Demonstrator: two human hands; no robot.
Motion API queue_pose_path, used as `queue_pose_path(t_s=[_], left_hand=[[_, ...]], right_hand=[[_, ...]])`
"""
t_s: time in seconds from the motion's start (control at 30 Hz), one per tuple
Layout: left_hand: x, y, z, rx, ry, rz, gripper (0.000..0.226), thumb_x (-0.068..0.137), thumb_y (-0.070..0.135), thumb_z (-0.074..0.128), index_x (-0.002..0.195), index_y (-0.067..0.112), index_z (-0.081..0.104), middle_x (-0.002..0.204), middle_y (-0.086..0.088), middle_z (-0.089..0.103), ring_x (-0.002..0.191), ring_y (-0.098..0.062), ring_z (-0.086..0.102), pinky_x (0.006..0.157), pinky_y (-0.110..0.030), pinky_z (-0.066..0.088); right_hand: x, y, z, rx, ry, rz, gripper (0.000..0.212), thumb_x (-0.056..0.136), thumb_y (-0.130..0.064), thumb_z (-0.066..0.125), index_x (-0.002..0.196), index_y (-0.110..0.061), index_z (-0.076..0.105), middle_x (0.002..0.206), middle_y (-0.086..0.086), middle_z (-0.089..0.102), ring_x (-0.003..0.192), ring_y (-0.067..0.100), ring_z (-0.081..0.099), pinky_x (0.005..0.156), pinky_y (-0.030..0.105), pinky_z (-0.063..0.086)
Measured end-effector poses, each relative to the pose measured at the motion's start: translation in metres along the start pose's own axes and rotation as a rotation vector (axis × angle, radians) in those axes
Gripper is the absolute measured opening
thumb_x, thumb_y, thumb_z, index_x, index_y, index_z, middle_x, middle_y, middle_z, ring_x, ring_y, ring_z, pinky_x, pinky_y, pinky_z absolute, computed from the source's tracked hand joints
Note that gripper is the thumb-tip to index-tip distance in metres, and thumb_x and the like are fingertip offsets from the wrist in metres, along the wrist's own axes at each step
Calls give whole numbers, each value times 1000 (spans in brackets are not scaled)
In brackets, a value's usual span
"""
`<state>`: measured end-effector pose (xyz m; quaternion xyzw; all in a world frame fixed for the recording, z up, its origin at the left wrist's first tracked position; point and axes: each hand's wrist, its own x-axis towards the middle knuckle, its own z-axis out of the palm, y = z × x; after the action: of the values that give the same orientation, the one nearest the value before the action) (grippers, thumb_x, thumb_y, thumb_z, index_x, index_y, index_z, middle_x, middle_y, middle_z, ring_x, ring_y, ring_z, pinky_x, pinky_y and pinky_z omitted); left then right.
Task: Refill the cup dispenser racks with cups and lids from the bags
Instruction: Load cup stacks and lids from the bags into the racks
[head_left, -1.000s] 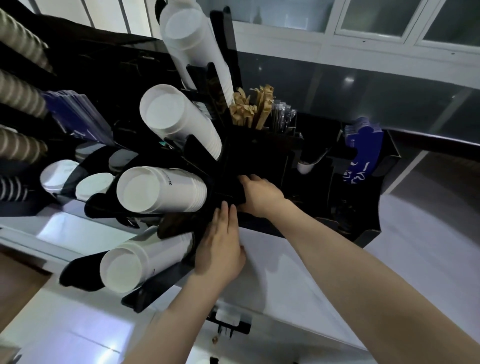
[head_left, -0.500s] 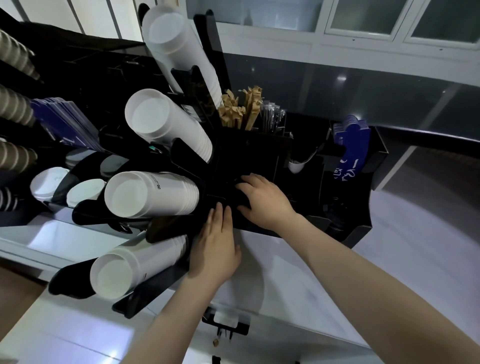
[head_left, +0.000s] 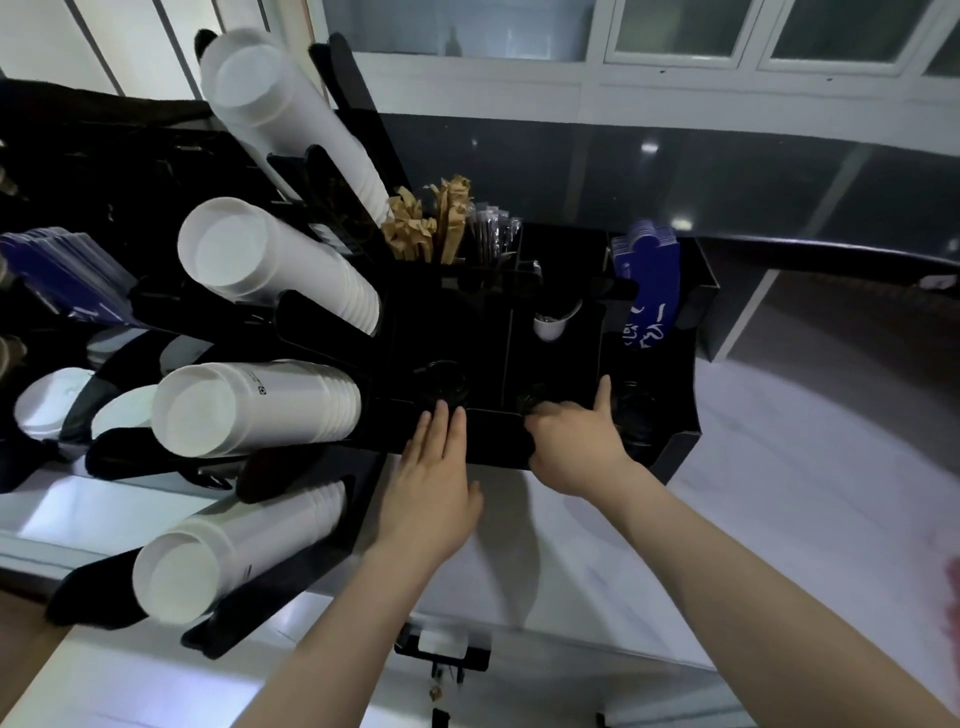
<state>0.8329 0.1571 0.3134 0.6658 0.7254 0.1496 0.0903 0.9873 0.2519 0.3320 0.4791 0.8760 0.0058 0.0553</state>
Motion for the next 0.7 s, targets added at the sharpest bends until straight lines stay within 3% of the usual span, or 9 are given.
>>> queue_pose_path(t_s=[0.1, 0.2, 0.27, 0.37, 0.47, 0.53, 0.6, 0.7], left_hand=[[0, 3, -2, 2, 19, 18, 80, 95, 30, 48, 152, 15, -5, 161, -4, -9, 147, -17, -10, 120, -30, 4], [1, 6, -3, -17, 39, 40, 79, 95, 30, 48, 152, 17, -5, 161, -2, -9, 147, -14, -11, 120, -31, 6], [3, 11, -3, -37, 44, 67, 78, 95, 29, 48, 153, 20, -4, 161, 1, -11, 146, -11, -14, 119, -33, 9], [7, 20, 0, -58, 21, 113, 76, 95, 28, 46, 153, 23, -4, 160, 3, -13, 144, -7, -17, 120, -35, 13], [9, 30, 4, -64, -5, 139, 75, 96, 27, 45, 153, 23, -3, 160, 3, -13, 145, -10, -15, 120, -33, 7], [8, 34, 7, -50, -17, 150, 74, 96, 27, 44, 153, 22, -3, 160, 3, -13, 146, -11, -15, 118, -30, 0], [5, 38, 10, -50, -26, 151, 74, 96, 27, 45, 153, 23, -3, 160, 2, -14, 146, -12, -15, 115, -28, -5], [2, 41, 13, -52, -34, 143, 74, 96, 27, 46, 153, 24, -3, 160, 3, -14, 146, -12, -15, 115, -29, -5]], right_hand=[[-2, 1, 3, 26, 64, -22, 33, 85, -19, 47, 113, -20, 64, 115, -3, 59, 120, 24, 46, 104, 74, -8], [-15, 9, 10, 122, 214, -10, 51, 89, -24, 49, 140, -22, 46, 149, -2, 40, 143, 20, 22, 110, 66, -5], [-28, 17, 13, 138, 271, 125, 67, 89, -30, 50, 150, -19, 26, 157, 3, 25, 147, 22, 10, 112, 63, -3], [-44, 31, 16, 68, 163, 387, 78, 88, -34, 50, 152, -10, 11, 157, 13, 19, 147, 33, 0, 105, 70, -10], [-48, 40, 18, 37, 102, 448, 69, 86, -27, 49, 146, -5, 24, 144, 9, 41, 146, 35, 8, 98, 73, -18], [-47, 45, 16, 34, 77, 436, 52, 85, -25, 49, 134, -8, 40, 130, 5, 51, 140, 34, 22, 99, 75, -15], [-46, 48, 13, 8, 63, 419, 39, 84, -24, 49, 122, -13, 49, 118, 2, 54, 127, 30, 36, 100, 76, -11], [-48, 50, 14, -4, 108, 400, 32, 84, -18, 49, 115, -15, 54, 111, 1, 56, 116, 27, 44, 99, 76, -12]])
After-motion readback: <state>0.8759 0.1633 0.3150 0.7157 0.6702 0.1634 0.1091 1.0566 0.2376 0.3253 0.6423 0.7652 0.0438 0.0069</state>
